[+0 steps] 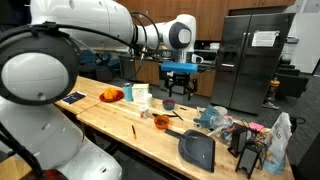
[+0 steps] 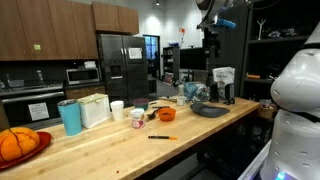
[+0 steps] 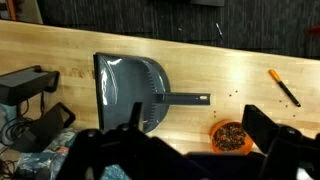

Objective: Put the orange and black pen in the stacked white cups.

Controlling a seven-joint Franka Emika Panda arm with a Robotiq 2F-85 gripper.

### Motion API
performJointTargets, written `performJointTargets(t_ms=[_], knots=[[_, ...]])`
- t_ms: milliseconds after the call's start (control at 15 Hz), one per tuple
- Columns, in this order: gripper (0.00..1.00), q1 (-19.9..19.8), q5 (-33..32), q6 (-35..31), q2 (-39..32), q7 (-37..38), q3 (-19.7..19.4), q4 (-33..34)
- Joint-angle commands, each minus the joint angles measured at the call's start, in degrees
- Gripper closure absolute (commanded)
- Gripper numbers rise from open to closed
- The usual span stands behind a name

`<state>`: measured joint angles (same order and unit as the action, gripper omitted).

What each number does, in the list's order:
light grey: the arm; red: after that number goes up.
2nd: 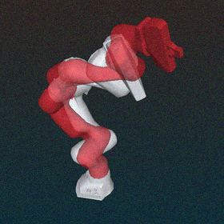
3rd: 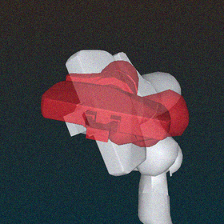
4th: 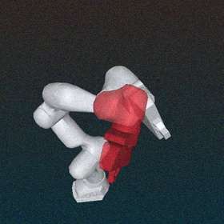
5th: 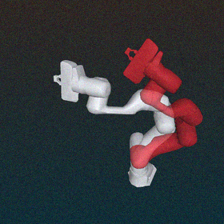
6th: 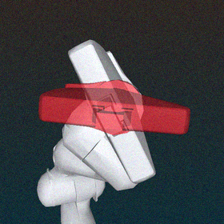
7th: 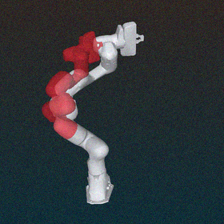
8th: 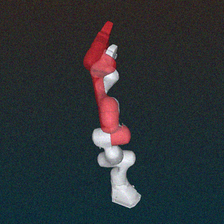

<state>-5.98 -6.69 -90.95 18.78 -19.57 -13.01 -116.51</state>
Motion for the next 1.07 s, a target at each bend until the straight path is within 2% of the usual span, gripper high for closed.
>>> performJointTargets(t_ms=[0,800,1000], knots=[[0.0,-0.4,0.1,0.1,-0.1,-0.1,0.3,0.2],[0.0,-0.4,0.1,0.1,0.0,-0.1,0.3,0.3],[0.0,0.2,-1.4,-1.5,0.0,0.1,1.6,-0.6]])
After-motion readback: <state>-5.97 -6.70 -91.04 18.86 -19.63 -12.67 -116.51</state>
